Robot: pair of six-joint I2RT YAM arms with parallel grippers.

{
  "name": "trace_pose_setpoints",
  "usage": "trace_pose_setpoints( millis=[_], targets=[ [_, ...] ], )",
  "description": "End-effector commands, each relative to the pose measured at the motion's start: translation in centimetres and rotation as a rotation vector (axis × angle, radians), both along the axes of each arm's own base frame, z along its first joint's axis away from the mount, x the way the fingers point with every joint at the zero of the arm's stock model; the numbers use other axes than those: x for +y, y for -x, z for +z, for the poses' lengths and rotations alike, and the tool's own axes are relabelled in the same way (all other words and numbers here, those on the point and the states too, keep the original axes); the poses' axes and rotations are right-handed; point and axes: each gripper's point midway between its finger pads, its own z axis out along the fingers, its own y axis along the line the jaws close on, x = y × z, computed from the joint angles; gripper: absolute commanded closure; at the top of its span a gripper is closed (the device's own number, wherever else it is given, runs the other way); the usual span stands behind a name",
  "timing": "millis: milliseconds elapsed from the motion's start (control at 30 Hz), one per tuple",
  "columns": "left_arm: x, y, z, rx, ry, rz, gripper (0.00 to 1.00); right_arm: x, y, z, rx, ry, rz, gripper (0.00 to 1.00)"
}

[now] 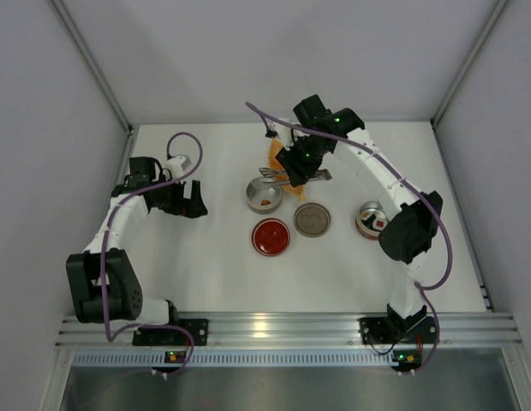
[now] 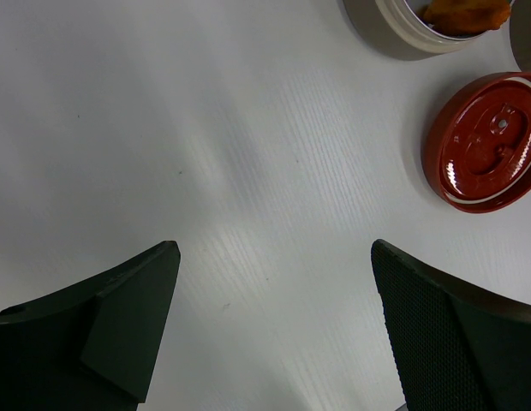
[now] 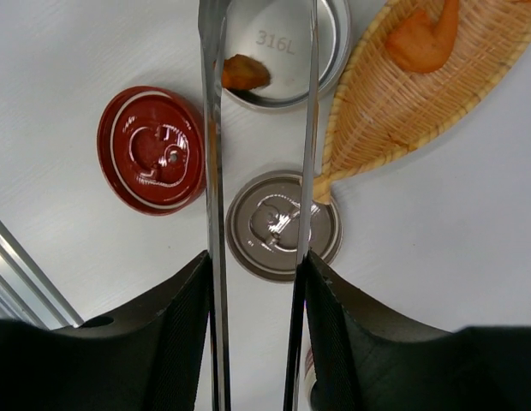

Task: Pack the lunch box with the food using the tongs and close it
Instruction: Place the fake food in the packing box.

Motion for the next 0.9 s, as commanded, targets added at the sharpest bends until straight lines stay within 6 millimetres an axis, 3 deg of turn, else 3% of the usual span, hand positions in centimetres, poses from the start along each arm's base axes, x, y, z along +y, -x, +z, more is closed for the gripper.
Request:
trace_pose_setpoints(
  millis=[0,167,333,467,867],
  targets=[
    [-0.1,-0.6,1.5,-0.072,-0.007,-0.015,0.02,0.3,-2.0,4.7,-0.12,-0.118,-0.053,0.56],
    [0.0,-0.6,1.6,-0.073,-0.016,-0.014,0.02,-0.4,-0.9,3.7,-0.072,-0.092,0.002,0.59],
    [0.1,-0.4,1.3,-0.068,-0.026,-0.016,0.02,-1.4,2.5,1.8,0.021,-0.07,0.109,0.61],
    [0.0,-0.4,1.2,-0.066,-0.017,-0.016,0.02,-2.0,4.5,2.1,0.036,-0.083,0.153,0.61],
    [-0.1,-0.3,1.3,-0.066,-0.015,-0.018,0.02,-1.6,3.8,1.3,0.055,-0.083,0.112,0.58]
  ],
)
